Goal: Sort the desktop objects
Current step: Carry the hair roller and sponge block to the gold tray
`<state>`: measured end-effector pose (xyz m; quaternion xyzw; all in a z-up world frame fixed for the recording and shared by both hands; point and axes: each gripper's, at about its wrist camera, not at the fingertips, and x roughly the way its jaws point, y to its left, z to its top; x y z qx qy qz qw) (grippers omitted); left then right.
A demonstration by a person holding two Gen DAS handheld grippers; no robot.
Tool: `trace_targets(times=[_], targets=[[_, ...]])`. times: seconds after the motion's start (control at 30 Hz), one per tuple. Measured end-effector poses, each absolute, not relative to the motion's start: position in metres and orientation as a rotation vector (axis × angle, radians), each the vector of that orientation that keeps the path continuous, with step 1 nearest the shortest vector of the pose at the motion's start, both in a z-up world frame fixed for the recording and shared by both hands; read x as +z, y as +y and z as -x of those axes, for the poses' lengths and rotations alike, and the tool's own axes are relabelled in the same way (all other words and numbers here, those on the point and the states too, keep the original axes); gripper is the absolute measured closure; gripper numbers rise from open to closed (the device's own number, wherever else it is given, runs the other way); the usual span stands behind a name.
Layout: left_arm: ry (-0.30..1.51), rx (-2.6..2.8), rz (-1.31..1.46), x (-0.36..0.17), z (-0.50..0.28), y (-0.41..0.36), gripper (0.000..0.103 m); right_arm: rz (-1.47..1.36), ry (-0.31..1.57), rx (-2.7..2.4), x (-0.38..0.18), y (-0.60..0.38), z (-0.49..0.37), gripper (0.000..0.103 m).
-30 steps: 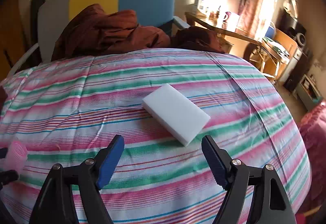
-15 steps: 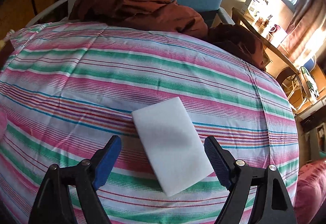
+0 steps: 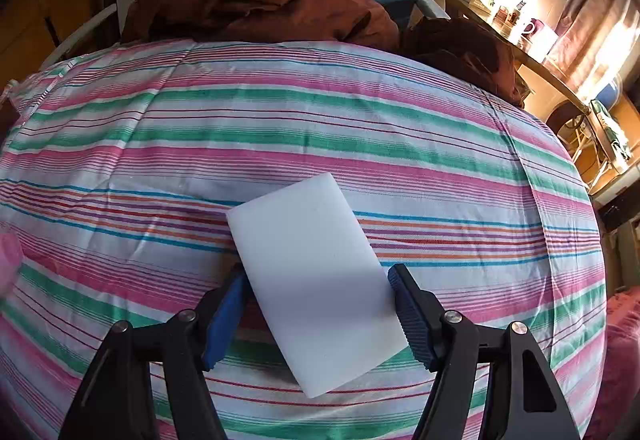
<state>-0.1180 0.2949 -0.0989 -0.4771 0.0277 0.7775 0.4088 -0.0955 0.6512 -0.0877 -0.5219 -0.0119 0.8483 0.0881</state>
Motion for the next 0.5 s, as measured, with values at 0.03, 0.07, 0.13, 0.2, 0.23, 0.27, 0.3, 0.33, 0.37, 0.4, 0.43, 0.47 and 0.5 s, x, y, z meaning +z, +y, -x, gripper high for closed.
trace_targets(times=[0.03, 0.07, 0.13, 0.2, 0.23, 0.27, 0.3, 0.33, 0.37, 0.4, 0.43, 0.47, 0.5], targets=[[0.057, 1.955, 1.208, -0.099, 0.119, 0.294, 0.039, 1.553, -0.027, 2.52, -0.088, 0.646, 0.094, 0.032], [0.044, 1.951, 1.214, -0.099, 0.12, 0.293, 0.039, 1.555, -0.015, 2.516, -0.087, 0.641, 0.093, 0.032], [0.037, 1.949, 1.22, -0.099, 0.121, 0.293, 0.039, 1.552, 0.021, 2.534, -0.086, 0.627, 0.089, 0.032], [0.049, 1.95, 1.22, -0.098, 0.12, 0.294, 0.039, 1.545, 0.045, 2.542, -0.084, 0.61, 0.084, 0.032], [0.065, 1.955, 1.215, -0.098, 0.119, 0.295, 0.039, 1.539, 0.054, 2.545, -0.083, 0.601, 0.081, 0.032], [0.081, 1.96, 1.21, -0.097, 0.118, 0.296, 0.039, 1.529, 0.067, 2.559, -0.081, 0.592, 0.077, 0.032], [0.097, 1.968, 1.202, -0.097, 0.116, 0.297, 0.041, 1.517, 0.072, 2.567, -0.08, 0.581, 0.073, 0.032], [0.11, 1.976, 1.194, -0.096, 0.114, 0.297, 0.041, 1.506, 0.074, 2.572, -0.079, 0.571, 0.069, 0.032], [0.124, 1.984, 1.186, -0.096, 0.112, 0.297, 0.042, 1.494, 0.084, 2.582, -0.078, 0.561, 0.064, 0.032], [0.138, 1.991, 1.178, -0.096, 0.11, 0.297, 0.044, 1.482, 0.098, 2.594, -0.077, 0.551, 0.059, 0.032], [0.149, 1.998, 1.172, -0.095, 0.109, 0.296, 0.046, 1.472, 0.113, 2.6, -0.077, 0.543, 0.055, 0.032], [0.157, 2.003, 1.17, -0.095, 0.107, 0.294, 0.049, 1.464, 0.123, 2.607, -0.076, 0.535, 0.051, 0.032], [0.165, 2.009, 1.168, -0.095, 0.105, 0.292, 0.053, 1.456, 0.133, 2.614, -0.076, 0.528, 0.047, 0.032]])
